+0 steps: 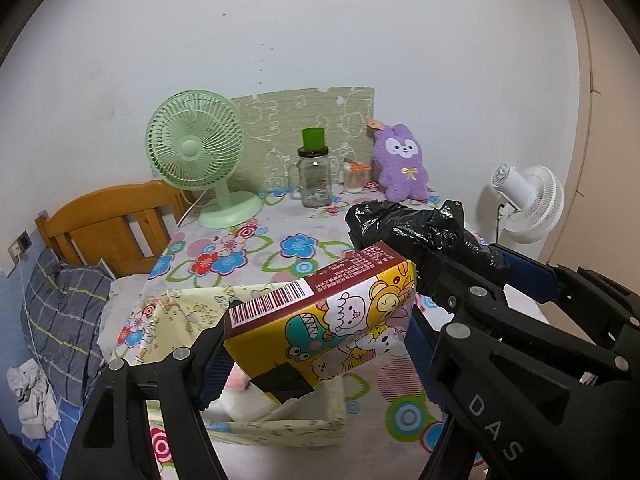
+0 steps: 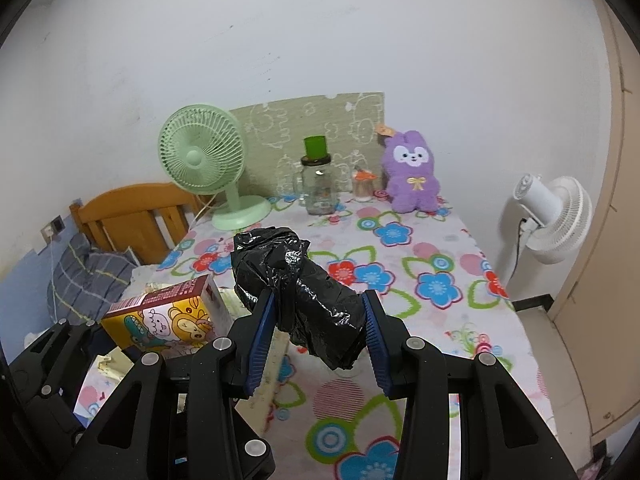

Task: Organize soft objects
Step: 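Carry the yellow package with the left tool while the right tool carries the black bag, then lower the yellow package into the box while the right tool releases the black bag inside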

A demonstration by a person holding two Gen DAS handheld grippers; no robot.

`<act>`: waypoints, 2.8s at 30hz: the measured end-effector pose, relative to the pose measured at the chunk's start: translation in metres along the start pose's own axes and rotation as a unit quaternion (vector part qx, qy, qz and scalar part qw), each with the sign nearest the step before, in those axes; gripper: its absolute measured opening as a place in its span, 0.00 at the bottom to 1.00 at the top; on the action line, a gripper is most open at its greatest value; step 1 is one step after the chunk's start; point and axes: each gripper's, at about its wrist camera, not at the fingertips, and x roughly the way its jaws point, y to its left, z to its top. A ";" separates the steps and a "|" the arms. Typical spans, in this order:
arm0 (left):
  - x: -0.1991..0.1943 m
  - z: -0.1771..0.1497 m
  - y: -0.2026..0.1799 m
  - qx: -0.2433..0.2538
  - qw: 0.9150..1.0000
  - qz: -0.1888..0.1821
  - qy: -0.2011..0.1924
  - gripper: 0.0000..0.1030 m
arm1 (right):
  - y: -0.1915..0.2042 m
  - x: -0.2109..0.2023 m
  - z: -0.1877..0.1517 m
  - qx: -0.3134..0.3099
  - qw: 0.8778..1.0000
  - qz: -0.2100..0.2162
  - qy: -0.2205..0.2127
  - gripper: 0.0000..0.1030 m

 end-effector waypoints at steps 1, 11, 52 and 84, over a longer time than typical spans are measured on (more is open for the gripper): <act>0.001 0.000 0.003 -0.002 1.000 0.001 0.001 0.77 | 0.003 0.002 0.000 -0.002 1.000 0.001 0.001 0.45; 0.018 -0.004 0.036 -0.020 0.999 0.018 0.017 0.77 | 0.032 0.027 0.002 -0.020 0.999 0.024 0.014 0.45; 0.068 -0.049 0.106 -0.062 0.993 0.055 0.079 0.98 | 0.108 0.104 -0.031 -0.088 0.986 0.090 0.111 0.45; 0.064 -0.033 0.085 -0.063 0.994 0.047 0.074 0.99 | 0.082 0.100 -0.018 -0.081 0.989 0.092 0.082 0.89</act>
